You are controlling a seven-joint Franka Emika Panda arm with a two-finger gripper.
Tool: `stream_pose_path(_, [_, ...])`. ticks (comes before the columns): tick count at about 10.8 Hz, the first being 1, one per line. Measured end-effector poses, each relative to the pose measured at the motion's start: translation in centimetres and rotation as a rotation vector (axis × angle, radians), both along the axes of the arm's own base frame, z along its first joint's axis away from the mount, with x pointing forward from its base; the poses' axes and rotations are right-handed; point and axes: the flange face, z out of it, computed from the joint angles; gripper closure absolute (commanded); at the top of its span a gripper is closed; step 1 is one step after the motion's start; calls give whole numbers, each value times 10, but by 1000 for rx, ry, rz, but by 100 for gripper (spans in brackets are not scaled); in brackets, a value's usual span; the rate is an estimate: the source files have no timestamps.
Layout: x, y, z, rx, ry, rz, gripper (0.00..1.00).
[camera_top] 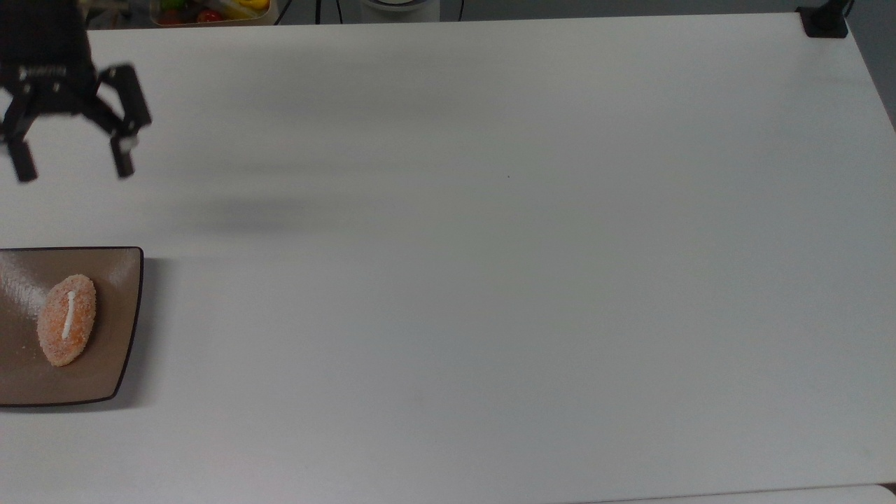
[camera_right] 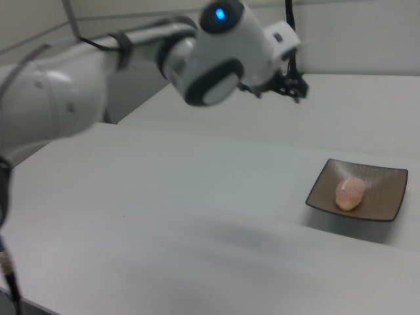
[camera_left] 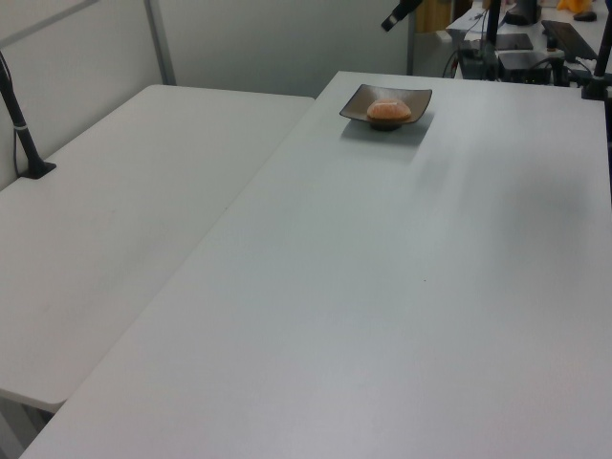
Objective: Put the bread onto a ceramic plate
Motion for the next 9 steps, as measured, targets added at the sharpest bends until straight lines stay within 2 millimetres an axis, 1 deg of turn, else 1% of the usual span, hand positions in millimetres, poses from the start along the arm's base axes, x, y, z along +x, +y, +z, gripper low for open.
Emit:
stream_pose_path(2, [-34,22,41,82,104,16,0])
stream_pose_path(3, [-49,35,56,118,161,5,0])
stream_pose_path(4, [-62,53,68,160,228,-21,0])
stream_pose_path(6, [-86,88,85,221,378,-103,0])
stream_pose_path(7, [-101,105,91,211,460,-124,0])
stream_pose_path(9, [-133,142,100,131,625,-135,0])
